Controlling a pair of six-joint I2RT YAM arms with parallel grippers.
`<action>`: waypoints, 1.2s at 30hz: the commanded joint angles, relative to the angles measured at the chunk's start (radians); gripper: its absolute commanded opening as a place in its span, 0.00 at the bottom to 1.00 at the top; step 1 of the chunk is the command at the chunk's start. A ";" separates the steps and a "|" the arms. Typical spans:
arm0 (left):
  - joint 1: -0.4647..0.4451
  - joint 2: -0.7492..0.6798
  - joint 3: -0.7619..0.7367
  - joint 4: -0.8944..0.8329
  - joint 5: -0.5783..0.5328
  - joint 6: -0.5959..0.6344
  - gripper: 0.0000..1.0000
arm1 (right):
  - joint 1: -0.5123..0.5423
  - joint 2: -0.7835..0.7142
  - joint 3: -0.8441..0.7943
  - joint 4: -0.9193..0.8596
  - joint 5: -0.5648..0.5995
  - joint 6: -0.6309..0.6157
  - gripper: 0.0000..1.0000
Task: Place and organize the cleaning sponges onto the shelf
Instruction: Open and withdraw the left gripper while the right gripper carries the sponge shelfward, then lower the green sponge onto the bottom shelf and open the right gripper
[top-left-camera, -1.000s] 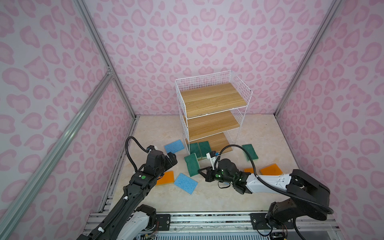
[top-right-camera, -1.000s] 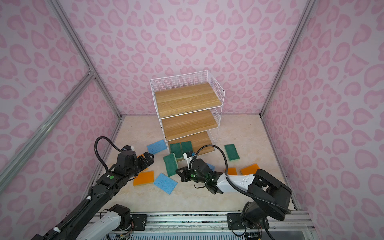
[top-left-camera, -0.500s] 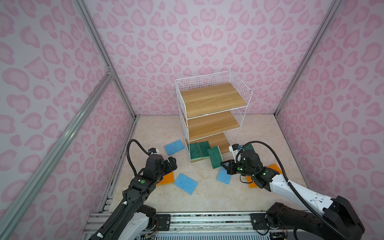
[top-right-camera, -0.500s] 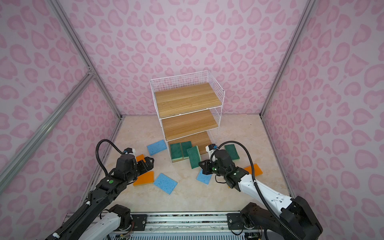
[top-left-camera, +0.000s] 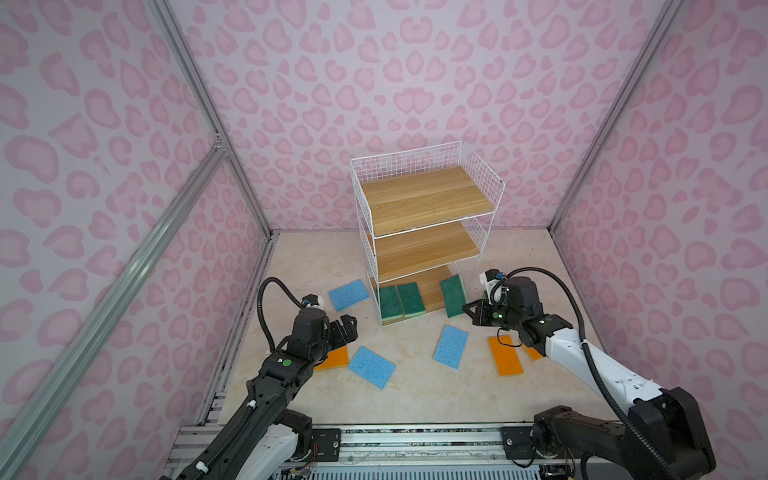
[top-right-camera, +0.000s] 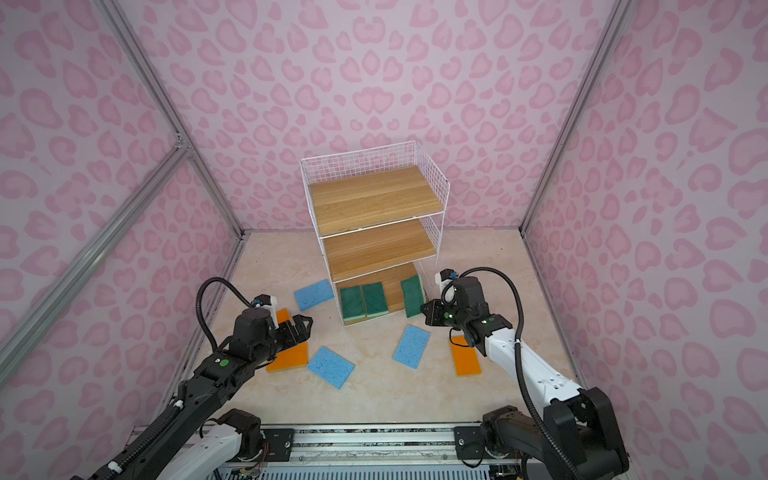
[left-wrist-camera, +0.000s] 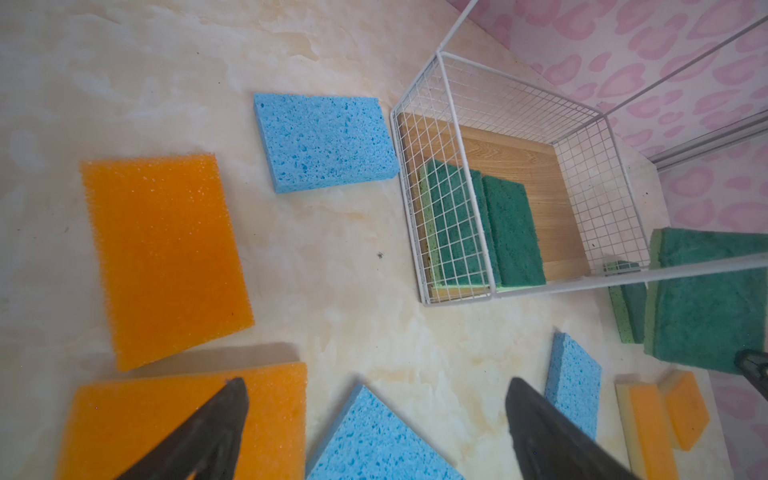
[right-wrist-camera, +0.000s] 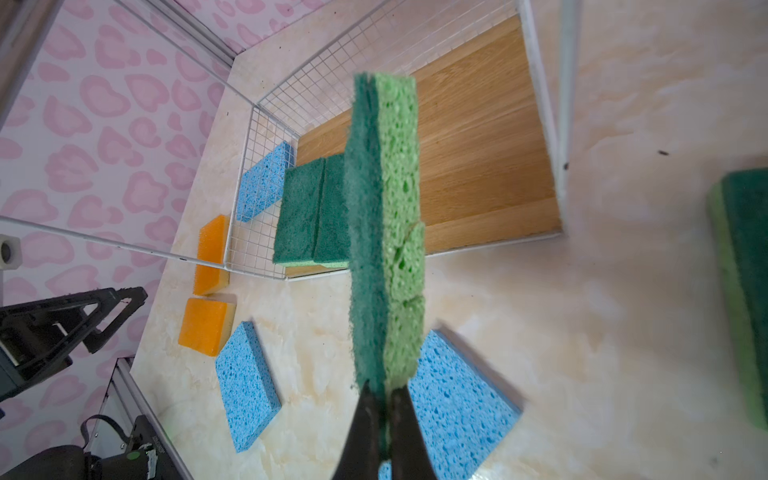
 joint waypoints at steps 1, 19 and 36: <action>0.000 0.002 0.002 0.046 0.013 0.014 0.98 | 0.002 0.074 0.042 0.011 -0.086 -0.024 0.00; 0.000 -0.037 -0.047 0.061 -0.032 0.019 0.97 | 0.050 0.298 0.035 0.305 0.047 0.046 0.00; 0.000 -0.064 -0.093 0.115 -0.048 0.019 0.98 | 0.060 0.463 0.155 0.285 0.094 0.030 0.48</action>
